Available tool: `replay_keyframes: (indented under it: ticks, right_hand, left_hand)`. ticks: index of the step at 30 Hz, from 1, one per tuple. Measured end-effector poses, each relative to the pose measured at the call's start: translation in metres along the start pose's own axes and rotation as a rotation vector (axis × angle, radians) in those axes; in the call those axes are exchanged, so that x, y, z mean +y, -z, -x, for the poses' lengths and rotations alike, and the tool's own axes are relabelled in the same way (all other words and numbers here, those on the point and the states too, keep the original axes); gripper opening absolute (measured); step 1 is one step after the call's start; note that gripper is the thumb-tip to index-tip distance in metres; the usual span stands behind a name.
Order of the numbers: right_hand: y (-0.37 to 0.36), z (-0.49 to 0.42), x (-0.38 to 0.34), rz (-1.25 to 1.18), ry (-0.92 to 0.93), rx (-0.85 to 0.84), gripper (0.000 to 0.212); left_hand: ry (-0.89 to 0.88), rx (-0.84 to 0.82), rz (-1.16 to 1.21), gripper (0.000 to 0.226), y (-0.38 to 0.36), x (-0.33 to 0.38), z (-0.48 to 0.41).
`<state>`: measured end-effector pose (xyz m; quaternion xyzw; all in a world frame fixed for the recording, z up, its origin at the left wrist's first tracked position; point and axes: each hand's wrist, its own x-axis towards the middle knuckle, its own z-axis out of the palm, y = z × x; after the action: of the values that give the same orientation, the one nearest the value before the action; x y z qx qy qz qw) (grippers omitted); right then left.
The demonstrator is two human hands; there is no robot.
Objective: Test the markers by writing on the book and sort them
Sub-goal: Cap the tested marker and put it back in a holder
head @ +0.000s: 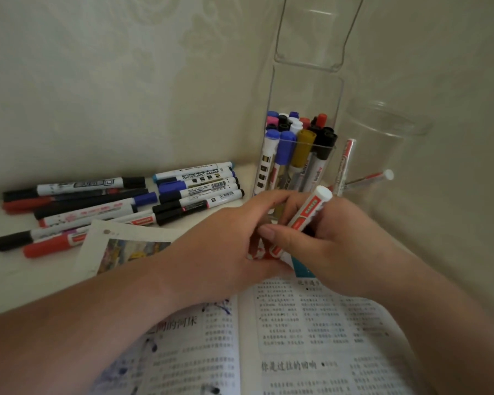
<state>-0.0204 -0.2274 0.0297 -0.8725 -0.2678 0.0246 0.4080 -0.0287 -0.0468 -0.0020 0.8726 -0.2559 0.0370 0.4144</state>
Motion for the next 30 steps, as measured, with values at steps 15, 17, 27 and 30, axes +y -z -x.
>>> replay_keyframes:
  ticks: [15,17,27,30]
  right_hand:
    - [-0.013,0.0,0.02,-0.245,0.126,0.243,0.049]
    - [-0.011,-0.001,0.02,-0.105,0.136,0.241,0.034]
    - [-0.018,-0.004,0.023,0.056,0.197,0.204,0.025]
    - [-0.017,-0.002,0.023,0.091,0.216,0.237,0.025]
  left_hand:
    - [0.078,0.224,-0.295,0.016,0.067,-0.003,0.004]
    - [0.253,0.288,-0.528,0.01,0.105,-0.017,0.003]
    - [0.395,0.327,-0.594,0.018,0.106,-0.077,-0.019]
    - [0.368,0.362,-0.645,0.029,0.102,-0.084,-0.022]
